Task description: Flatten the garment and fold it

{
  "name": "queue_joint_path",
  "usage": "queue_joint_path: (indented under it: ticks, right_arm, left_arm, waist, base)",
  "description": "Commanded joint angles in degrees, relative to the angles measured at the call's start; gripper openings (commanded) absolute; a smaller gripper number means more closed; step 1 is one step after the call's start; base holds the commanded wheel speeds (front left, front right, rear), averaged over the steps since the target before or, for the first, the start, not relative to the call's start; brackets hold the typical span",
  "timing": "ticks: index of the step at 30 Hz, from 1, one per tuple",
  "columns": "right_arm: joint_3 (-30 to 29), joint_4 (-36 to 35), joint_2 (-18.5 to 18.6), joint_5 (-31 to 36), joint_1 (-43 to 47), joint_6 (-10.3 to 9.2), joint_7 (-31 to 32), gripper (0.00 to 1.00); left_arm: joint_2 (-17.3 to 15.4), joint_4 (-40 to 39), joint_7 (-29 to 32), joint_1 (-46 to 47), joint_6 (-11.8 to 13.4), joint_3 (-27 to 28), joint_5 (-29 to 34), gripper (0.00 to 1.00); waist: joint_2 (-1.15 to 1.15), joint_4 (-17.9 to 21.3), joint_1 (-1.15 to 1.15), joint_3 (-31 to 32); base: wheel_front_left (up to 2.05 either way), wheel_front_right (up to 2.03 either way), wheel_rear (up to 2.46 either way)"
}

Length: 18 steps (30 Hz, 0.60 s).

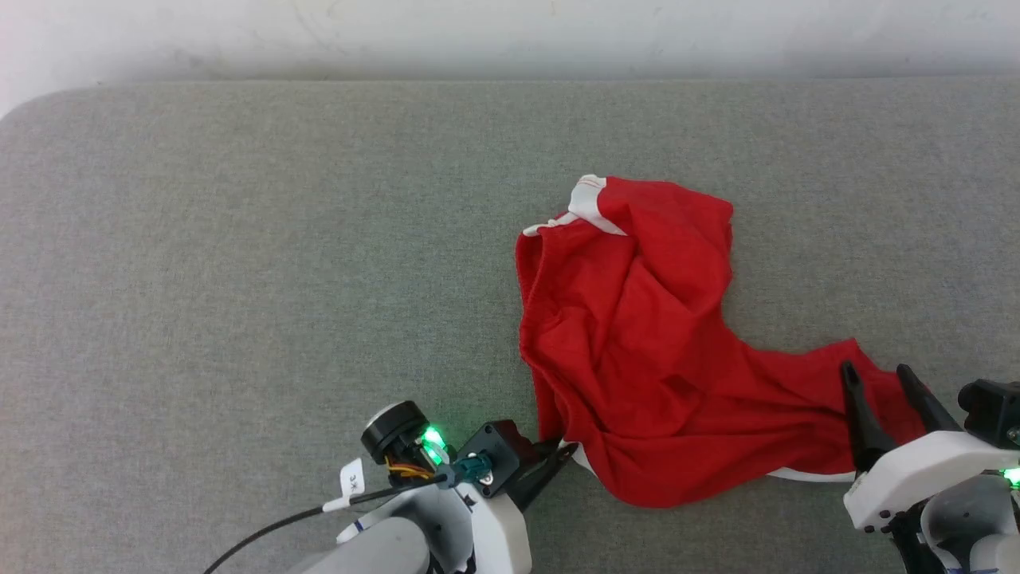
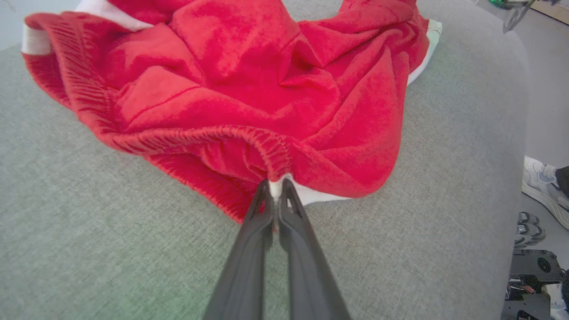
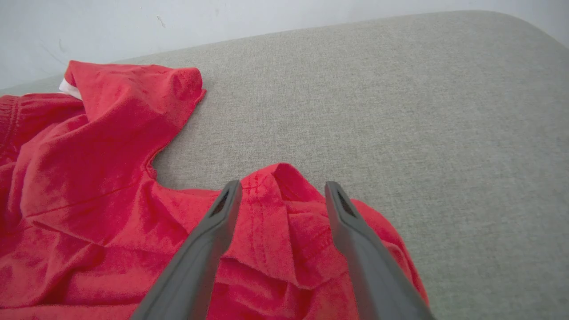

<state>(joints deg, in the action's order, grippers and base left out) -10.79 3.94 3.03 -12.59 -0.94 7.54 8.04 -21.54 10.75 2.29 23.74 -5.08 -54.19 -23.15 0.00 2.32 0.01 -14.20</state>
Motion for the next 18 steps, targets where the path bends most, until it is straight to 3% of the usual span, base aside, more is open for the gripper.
queue_joint_path:
  ticks: [1, 6, 11, 18]
  right_arm:
    - [0.1, 0.1, -0.1, 0.2, -0.5, -0.05, 0.1, 1.0]
    - [-0.4, -0.5, 0.5, 0.8, 2.1, -0.05, 3.0, 1.0]
    - [1.1, -2.1, 4.3, 0.0, 7.6, -0.05, 9.9, 1.0]
    - [-3.6, -3.1, 5.5, 2.6, 9.4, -0.05, 14.5, 1.0]
  left_arm:
    - [0.1, 0.3, -0.6, 0.7, -0.3, -0.1, 0.3, 0.0]
    - [-0.7, -0.9, -2.1, -1.2, 1.4, 1.5, -1.3, 0.0]
    - [-2.3, -3.7, -2.9, -3.2, 3.5, 2.8, -2.0, 0.0]
    - [-3.4, -6.3, -3.0, -4.9, 5.2, 3.5, -2.8, 0.0]
  waist:
    - [0.0, 0.0, -0.01, 0.2]
    - [0.0, 0.1, -0.01, 1.4]
    - [0.0, -0.1, -0.01, 2.1]
    - [0.0, -0.7, -0.01, 2.1]
  base:
    - [0.0, 0.0, 0.0]
    - [0.0, 0.0, 0.0]
    - [0.0, 0.0, 0.0]
    - [0.0, 0.0, 0.0]
